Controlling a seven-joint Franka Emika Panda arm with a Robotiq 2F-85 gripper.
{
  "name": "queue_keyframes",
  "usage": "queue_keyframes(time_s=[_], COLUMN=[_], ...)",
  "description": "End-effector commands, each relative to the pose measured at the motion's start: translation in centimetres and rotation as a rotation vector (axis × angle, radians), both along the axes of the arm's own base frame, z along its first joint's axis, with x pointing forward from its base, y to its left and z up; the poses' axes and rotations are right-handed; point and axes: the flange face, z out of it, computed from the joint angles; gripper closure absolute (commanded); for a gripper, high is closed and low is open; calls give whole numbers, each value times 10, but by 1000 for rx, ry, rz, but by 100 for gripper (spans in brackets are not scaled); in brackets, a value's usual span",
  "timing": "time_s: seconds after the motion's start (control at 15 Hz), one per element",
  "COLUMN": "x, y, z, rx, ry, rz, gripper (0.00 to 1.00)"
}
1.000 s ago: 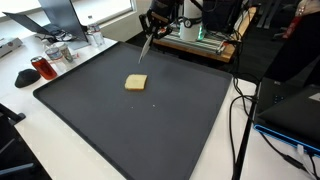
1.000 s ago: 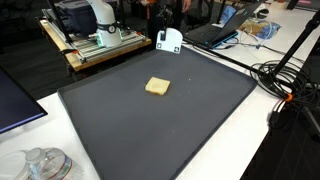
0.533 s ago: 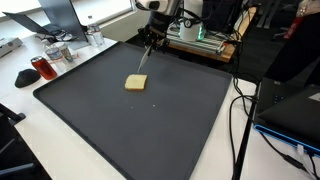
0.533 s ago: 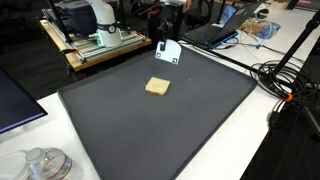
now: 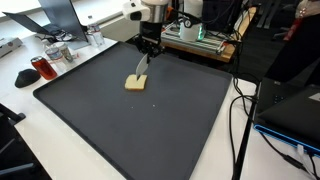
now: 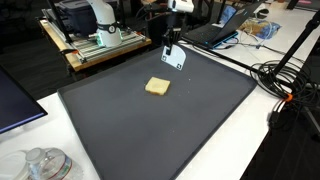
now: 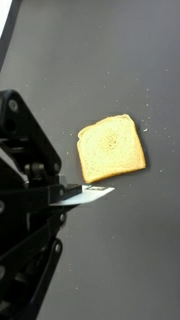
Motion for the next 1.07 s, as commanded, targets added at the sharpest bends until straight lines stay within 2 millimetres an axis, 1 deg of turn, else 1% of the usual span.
queue_keyframes(time_s=[0.0,0.07,0.2,0.33,0.47,0.6,0.73,1.0], x=[29,32,31,28,22,16,11,-1], y=[-19,-28,-50,-66,-83,-96,-109,-129], z=[9,11,15,18,16,11,2,-21], rx=[85,107,143,158,191,225,242,284], ry=[50,61,76,82,104,124,146,146], rz=[-52,-72,-79,-10,59,128,175,251], gripper=[99,99,99,99,99,99,99,99])
